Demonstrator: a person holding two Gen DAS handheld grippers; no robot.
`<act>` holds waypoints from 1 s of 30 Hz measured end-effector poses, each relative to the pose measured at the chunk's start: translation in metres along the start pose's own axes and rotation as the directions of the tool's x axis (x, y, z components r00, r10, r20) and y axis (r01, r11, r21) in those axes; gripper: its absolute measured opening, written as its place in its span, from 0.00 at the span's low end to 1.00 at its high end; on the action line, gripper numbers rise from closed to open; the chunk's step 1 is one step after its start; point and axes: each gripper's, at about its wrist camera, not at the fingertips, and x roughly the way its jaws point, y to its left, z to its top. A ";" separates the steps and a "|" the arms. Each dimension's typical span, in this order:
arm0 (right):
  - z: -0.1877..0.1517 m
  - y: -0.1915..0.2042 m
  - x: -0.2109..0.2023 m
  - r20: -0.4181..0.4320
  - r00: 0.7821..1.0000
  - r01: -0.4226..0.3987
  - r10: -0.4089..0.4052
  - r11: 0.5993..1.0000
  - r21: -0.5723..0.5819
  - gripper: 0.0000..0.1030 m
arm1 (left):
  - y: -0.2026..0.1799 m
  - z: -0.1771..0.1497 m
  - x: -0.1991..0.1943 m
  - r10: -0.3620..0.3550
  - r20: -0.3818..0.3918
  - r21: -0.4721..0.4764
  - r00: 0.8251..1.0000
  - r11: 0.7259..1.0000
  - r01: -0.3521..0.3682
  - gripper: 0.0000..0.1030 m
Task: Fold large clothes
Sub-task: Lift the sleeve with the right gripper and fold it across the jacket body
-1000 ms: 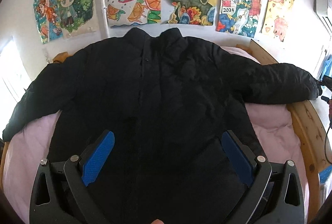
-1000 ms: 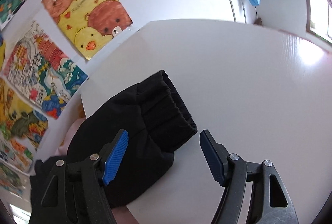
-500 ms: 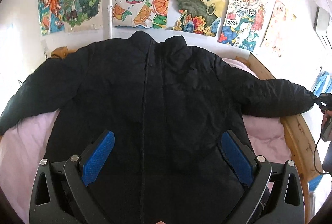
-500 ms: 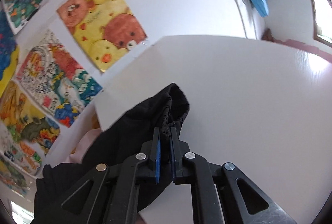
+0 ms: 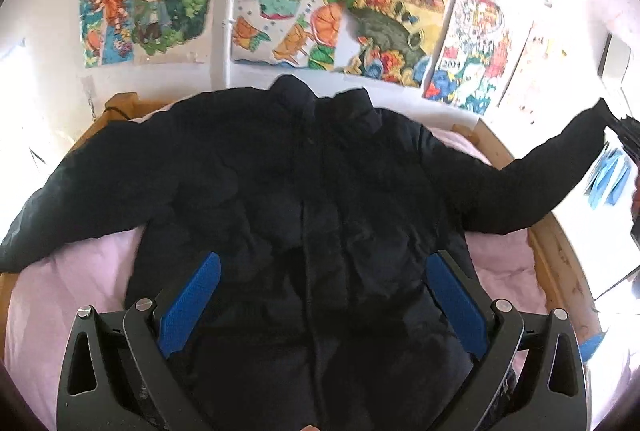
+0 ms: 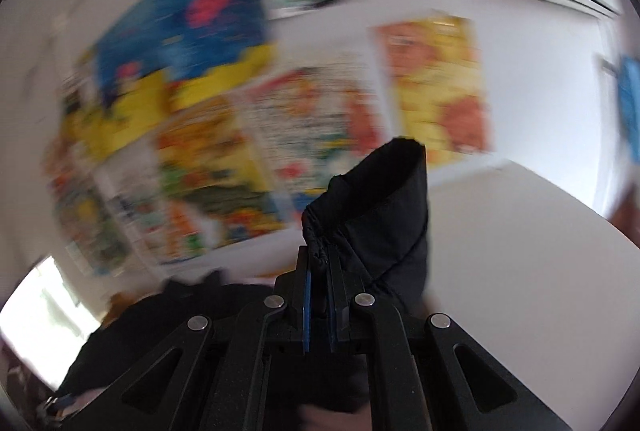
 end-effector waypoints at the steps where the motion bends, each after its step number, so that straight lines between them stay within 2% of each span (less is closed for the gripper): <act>1: 0.000 0.025 0.004 -0.013 0.999 -0.044 0.044 0.999 -0.029 0.06 | 0.007 -0.002 -0.005 -0.005 0.006 -0.010 1.000 1.000 0.005 0.99; 4: -0.009 0.102 0.022 -0.060 0.984 -0.176 0.169 0.976 -0.126 0.07 | 0.037 -0.012 -0.022 -0.040 0.037 -0.064 0.998 0.997 0.042 0.99; 7: -0.039 0.178 0.050 -0.128 0.945 -0.321 0.301 0.927 -0.193 0.07 | 0.071 -0.020 -0.035 -0.057 0.059 -0.137 0.997 0.988 0.065 0.99; 10: -0.083 0.236 0.081 -0.199 0.902 -0.422 0.383 0.880 -0.217 0.07 | 0.104 -0.026 -0.045 -0.020 0.078 -0.210 0.997 0.977 0.036 0.99; 14: -0.147 0.296 0.127 -0.291 0.853 -0.501 0.434 0.838 -0.218 0.07 | 0.143 -0.040 -0.060 0.073 0.131 -0.289 0.989 0.957 -0.033 0.99; 16: -0.183 0.324 0.154 -0.347 0.828 -0.528 0.440 0.819 -0.223 0.07 | 0.155 -0.048 -0.059 0.094 0.126 -0.307 0.987 0.950 -0.052 0.99; 18: -0.215 0.341 0.174 -0.403 0.813 -0.536 0.419 0.810 -0.238 0.10 | 0.168 -0.055 -0.052 0.105 0.102 -0.328 0.989 0.942 -0.067 0.99; 19: -0.238 0.350 0.191 -0.456 0.795 -0.541 0.400 0.807 -0.235 0.12 | 0.172 -0.060 -0.046 0.099 0.091 -0.333 0.991 0.941 -0.063 0.99; 20: -0.253 0.352 0.202 -0.496 0.776 -0.547 0.389 0.807 -0.222 0.18 | 0.176 -0.065 -0.039 0.091 0.079 -0.338 0.993 0.939 -0.060 0.99; 21: -0.270 0.353 0.212 -0.542 0.745 -0.564 0.390 0.802 -0.198 0.24 | 0.182 -0.071 -0.029 0.080 0.060 -0.349 0.995 0.935 -0.054 0.99; 22: -0.280 0.351 0.215 -0.563 0.729 -0.571 0.390 0.800 -0.185 0.39 | 0.184 -0.076 -0.022 0.071 0.051 -0.352 0.996 0.935 -0.049 0.99; 23: -0.290 0.347 0.217 -0.577 0.720 -0.574 0.384 0.798 -0.185 0.66 | 0.187 -0.081 -0.013 0.051 0.040 -0.358 0.998 0.933 -0.033 0.99; 25: -0.294 0.336 0.210 -0.581 0.703 -0.604 0.409 0.775 -0.186 0.86 | 0.191 -0.089 0.004 0.015 0.024 -0.368 1.000 0.930 -0.005 0.99; 27: -0.288 0.325 0.199 -0.586 0.691 -0.630 0.422 0.750 -0.203 0.86 | 0.193 -0.093 0.018 -0.037 0.025 -0.377 0.999 0.925 0.044 0.99; 28: -0.282 0.317 0.191 -0.591 0.692 -0.637 0.415 0.736 -0.229 0.87 | 0.191 -0.092 0.028 -0.072 0.025 -0.372 0.997 0.925 0.076 0.99; 29: -0.279 0.310 0.184 -0.591 0.705 -0.629 0.392 0.730 -0.267 0.92 | 0.188 -0.088 0.036 -0.097 0.027 -0.360 0.995 0.928 0.100 0.99; 30: -0.273 0.297 0.175 -0.590 0.726 -0.610 0.352 0.726 -0.317 0.93 | 0.184 -0.082 0.044 -0.120 0.027 -0.339 0.992 0.933 0.122 0.99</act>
